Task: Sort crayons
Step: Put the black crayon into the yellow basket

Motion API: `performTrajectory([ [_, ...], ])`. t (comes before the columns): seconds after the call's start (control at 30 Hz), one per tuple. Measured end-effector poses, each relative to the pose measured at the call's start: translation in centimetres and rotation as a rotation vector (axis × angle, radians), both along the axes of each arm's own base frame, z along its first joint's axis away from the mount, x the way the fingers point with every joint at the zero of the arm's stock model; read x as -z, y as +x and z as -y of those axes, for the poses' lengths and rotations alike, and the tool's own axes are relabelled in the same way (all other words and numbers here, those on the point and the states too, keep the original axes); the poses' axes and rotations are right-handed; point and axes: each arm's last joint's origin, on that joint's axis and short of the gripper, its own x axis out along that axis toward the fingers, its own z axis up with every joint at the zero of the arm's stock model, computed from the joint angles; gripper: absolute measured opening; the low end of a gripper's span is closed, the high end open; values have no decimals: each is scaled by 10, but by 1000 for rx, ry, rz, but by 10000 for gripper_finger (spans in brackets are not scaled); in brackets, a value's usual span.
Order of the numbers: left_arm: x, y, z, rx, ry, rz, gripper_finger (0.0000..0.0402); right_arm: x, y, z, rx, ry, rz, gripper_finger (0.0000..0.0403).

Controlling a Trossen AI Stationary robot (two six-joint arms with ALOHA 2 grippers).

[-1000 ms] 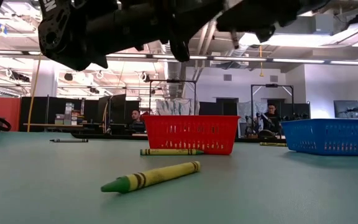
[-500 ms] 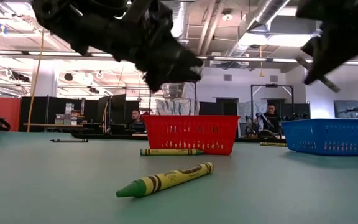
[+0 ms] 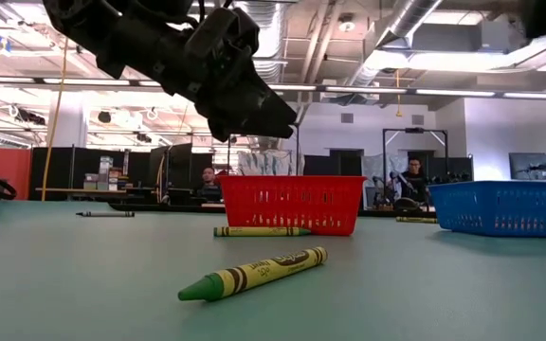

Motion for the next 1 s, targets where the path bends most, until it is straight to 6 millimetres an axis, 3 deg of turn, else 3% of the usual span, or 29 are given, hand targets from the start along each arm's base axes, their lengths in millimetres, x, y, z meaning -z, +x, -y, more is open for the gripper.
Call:
performTrajectory([
  [0.23, 0, 0, 0, 1, 1, -1, 174, 21, -12, -28, 132, 37, -139, 11],
  [0.6, -10, -7, -6, -7, 68, -21, 174, 38, -4, -31, 166, 6, -216, 83],
  [0.8, -28, -23, -32, -192, 207, -91, 174, 31, -10, -32, 100, 27, -208, 90],
  [1.0, -18, -45, -81, -373, 137, -325, 174, 20, -27, -40, 32, -68, -13, 76],
])
